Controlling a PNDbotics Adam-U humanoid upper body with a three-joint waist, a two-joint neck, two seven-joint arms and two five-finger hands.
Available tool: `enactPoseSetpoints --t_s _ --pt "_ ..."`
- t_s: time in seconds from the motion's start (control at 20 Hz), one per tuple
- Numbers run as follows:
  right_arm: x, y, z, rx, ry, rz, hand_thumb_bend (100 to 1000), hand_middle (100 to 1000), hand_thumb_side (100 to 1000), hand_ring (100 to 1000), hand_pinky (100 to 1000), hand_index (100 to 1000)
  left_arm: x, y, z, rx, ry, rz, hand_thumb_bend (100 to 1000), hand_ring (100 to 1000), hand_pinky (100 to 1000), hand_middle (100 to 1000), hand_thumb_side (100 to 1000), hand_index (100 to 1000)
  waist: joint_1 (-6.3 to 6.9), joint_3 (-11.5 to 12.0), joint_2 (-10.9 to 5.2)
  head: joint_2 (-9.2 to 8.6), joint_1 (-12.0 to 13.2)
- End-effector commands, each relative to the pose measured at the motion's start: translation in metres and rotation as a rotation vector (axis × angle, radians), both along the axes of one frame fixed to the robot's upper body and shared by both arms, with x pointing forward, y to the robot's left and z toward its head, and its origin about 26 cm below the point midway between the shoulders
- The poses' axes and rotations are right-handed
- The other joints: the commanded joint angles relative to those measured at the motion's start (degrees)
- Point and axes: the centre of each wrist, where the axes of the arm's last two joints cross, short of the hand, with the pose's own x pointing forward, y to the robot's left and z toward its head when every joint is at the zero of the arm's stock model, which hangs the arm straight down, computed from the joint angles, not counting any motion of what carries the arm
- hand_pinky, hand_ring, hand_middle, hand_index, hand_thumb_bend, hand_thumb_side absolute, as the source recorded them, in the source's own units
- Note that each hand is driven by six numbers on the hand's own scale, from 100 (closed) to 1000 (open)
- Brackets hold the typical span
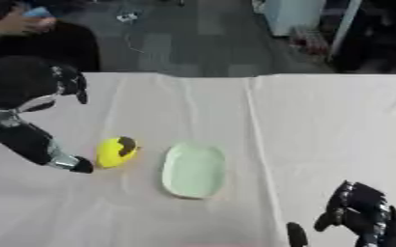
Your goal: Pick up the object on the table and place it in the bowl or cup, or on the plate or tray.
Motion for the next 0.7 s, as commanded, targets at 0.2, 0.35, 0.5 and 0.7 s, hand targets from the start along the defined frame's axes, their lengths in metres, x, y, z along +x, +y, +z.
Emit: enactPoseSetpoints --t_s 0.2,0.35,0.5,0.7 --pt "0.001 -0.001 0.006 0.217 -0.266 0.290 333 217 509 301 293 324 -0.003 0.000 0.011 0.116 0.020 0.053 731 766 746 762 796 732 0.51 -0.9 -0.21 -1.53 2.7" --pt "0.003 -0.004 0.008 0.227 -0.269 0.299 340 219 515 301 292 328 -0.003 0.001 0.009 0.138 0.033 0.113 745 769 749 763 813 730 0.59 -1.8 0.00 -2.64 4.5" --pt "0.007 -0.009 0.012 0.247 -0.276 0.305 333 226 539 303 289 338 0.000 0.006 0.005 0.138 0.040 0.188 747 767 748 761 812 730 0.73 -2.9 0.37 -3.75 6.6" --pt "0.014 -0.017 0.019 0.289 -0.291 0.313 326 233 568 304 286 348 0.008 0.022 -0.007 0.115 0.058 0.275 752 764 744 760 806 732 0.83 -4.5 1.16 -5.81 8.8"
